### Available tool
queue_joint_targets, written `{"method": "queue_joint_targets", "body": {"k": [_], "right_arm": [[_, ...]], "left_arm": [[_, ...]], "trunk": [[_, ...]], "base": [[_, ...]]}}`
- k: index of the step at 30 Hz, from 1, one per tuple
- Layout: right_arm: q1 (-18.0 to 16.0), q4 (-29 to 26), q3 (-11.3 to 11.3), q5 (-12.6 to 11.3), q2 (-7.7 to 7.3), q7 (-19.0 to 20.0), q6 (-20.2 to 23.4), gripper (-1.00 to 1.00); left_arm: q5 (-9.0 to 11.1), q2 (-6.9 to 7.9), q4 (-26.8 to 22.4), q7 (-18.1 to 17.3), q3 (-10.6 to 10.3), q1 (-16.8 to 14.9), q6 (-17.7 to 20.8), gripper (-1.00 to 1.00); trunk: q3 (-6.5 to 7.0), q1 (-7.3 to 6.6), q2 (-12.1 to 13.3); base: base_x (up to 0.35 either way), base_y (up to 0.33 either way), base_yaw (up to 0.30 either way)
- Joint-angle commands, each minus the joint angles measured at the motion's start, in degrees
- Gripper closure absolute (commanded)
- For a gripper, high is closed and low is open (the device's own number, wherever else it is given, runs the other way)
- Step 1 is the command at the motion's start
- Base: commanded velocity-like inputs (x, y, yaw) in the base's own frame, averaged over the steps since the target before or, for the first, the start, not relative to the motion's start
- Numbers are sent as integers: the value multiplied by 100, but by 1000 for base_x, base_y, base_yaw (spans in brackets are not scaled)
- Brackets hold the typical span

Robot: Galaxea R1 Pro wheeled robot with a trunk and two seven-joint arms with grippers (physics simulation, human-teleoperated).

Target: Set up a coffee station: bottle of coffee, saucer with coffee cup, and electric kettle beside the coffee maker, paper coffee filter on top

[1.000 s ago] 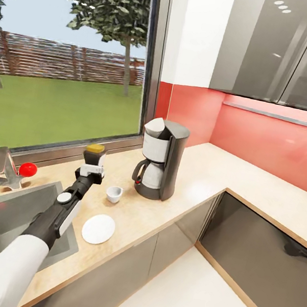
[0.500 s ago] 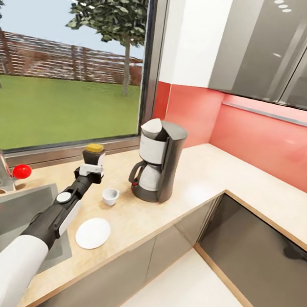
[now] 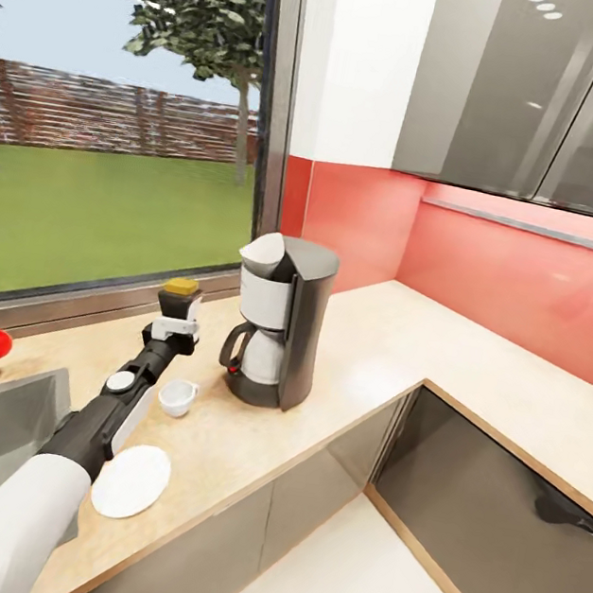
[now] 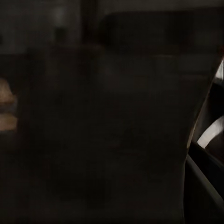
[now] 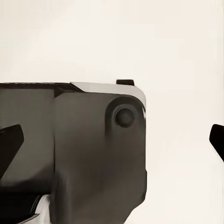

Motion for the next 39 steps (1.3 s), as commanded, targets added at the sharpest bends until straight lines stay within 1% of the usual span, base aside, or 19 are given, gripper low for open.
{"method": "queue_joint_targets", "body": {"k": [1, 4, 7, 8, 10, 11, 13, 14, 15, 16, 19, 20, 22, 28, 39], "right_arm": [[-5, 5, 4, 8, 2, -21, -17, -100], [-5, 8, 4, 8, 2, -21, -17, -100], [-5, 6, 4, 8, 2, -21, -17, -100], [-5, 7, 4, 8, 2, -21, -17, -100], [-5, 9, 4, 8, 2, -21, -17, -100], [-5, 10, 4, 8, 2, -21, -17, -100], [-5, 11, 4, 8, 2, -21, -17, -100], [-5, 13, 4, 8, 2, -21, -17, -100], [-5, 13, 4, 8, 2, -21, -17, -100], [-5, 13, 4, 8, 2, -21, -17, -100], [-5, 14, 4, 8, 2, -21, -17, -100], [-5, 14, 4, 8, 2, -21, -17, -100], [-5, 14, 4, 8, 0, -21, -20, -100], [-5, 9, 4, 8, -7, -21, -18, -100], [-5, 5, -5, 3, -7, -21, -17, -100]], "left_arm": [[23, 9, 2, -28, -2, -6, -11, 100], [-10, 37, 2, -51, -6, -3, -20, 100], [-12, 151, 2, -50, 4, -3, -26, 100], [11, 341, 10, -113, 6, 1, -22, 100], [34, 578, 32, -295, 14, 4, -15, 100], [41, 728, 48, -474, 24, 5, -9, 100], [49, 915, 66, -691, 50, 5, -4, 100], [66, 1062, 75, -857, 151, 6, -3, 100], [68, 1107, 77, -944, 213, 6, -4, 100], [61, 1159, 83, -1235, 299, 6, -3, 100], [47, 1197, 109, -1744, 353, 6, 8, 100], [35, 1202, 112, -1835, 358, 6, 8, 100], [16, 1202, 117, -1904, 350, 6, 7, 100], [25, 1192, 125, -1897, 357, 6, 13, 100], [0, 1171, 229, -1900, 350, 40, 5, 100]], "trunk": [[-12, 5, -12], [-12, 5, -12], [-12, 5, -12], [-12, 5, -12], [-12, 5, -12], [-12, 5, -12], [-12, 5, -12], [-12, 5, -12], [-12, 5, -12], [-12, 5, -12], [-12, 5, -12], [-12, 5, -12], [-12, 5, -12], [-12, 5, -12], [-12, 5, -12]], "base": [[184, -212, 0], [184, -209, 0], [81, -85, 0], [25, -26, 0], [13, -14, 0], [5, -5, 0], [3, -3, 0], [0, 0, 0], [0, 0, 0], [0, 0, 0], [0, 0, 0], [0, 0, 0], [0, 0, 0], [45, -16, 0], [222, -156, 0]]}}
